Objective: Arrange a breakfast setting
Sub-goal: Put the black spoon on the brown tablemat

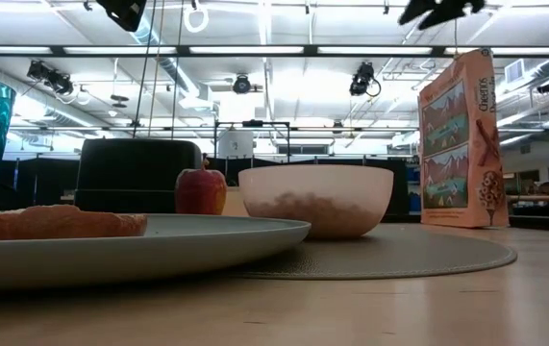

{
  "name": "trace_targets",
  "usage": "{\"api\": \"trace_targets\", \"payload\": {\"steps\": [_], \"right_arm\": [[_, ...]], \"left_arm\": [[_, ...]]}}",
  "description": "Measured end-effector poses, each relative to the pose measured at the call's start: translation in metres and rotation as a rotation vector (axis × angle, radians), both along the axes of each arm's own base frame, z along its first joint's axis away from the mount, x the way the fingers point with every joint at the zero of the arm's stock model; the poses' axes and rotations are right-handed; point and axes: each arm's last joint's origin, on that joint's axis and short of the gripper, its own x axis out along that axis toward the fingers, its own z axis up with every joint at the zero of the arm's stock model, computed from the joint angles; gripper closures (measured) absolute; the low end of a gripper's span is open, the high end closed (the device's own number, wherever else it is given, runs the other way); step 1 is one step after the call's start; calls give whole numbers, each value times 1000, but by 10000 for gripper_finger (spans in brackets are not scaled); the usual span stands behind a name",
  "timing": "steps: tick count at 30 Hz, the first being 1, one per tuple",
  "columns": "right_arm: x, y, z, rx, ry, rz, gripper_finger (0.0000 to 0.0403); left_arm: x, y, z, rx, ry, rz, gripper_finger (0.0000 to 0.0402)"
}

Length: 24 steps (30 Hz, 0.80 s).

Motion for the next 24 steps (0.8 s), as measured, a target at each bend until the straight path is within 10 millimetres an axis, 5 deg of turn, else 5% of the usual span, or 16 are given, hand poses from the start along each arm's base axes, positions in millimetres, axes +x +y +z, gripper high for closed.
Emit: {"api": "trace_targets", "payload": {"steps": [11,24], "right_arm": [[83,38,-8,-143,27,296,94],[108,102,-5,-171,-127,637,94]], "left_arm": [[0,1,0,6,-1,31,171],[0,2,0,1,-1,38,171]]}}
